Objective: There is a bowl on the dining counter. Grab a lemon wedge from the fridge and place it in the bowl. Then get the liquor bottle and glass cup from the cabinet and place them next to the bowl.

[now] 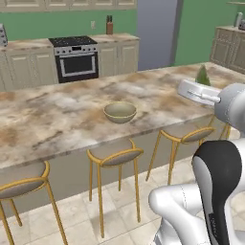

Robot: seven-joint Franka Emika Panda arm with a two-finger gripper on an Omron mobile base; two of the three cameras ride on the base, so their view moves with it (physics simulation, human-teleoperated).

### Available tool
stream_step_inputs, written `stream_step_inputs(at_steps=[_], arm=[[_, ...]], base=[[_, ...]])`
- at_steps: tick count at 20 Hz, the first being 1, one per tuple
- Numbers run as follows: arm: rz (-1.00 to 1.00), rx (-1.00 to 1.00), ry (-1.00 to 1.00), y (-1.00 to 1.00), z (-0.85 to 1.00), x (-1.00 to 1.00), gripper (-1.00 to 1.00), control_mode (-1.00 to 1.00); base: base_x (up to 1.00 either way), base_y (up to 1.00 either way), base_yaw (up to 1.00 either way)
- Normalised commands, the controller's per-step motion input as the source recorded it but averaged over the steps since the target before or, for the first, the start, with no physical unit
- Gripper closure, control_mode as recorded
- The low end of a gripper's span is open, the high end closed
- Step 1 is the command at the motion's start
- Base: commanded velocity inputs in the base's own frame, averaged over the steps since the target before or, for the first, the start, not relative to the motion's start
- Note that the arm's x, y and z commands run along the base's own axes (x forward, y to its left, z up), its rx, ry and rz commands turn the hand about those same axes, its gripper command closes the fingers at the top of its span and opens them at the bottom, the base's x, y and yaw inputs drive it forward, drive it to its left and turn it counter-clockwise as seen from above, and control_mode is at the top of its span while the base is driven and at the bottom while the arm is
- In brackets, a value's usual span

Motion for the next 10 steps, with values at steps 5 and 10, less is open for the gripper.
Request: stream_step_inputs(at_steps=[5,10], arm=[[0.00,0.00,0.00,0.00,0.00,0.00,1.00,1.00],[0.00,0.00,0.00,0.00,0.00,0.00,1.00,1.00]], base=[[0.72,-0.45,0.43],[0.67,-0.52,0.41]])
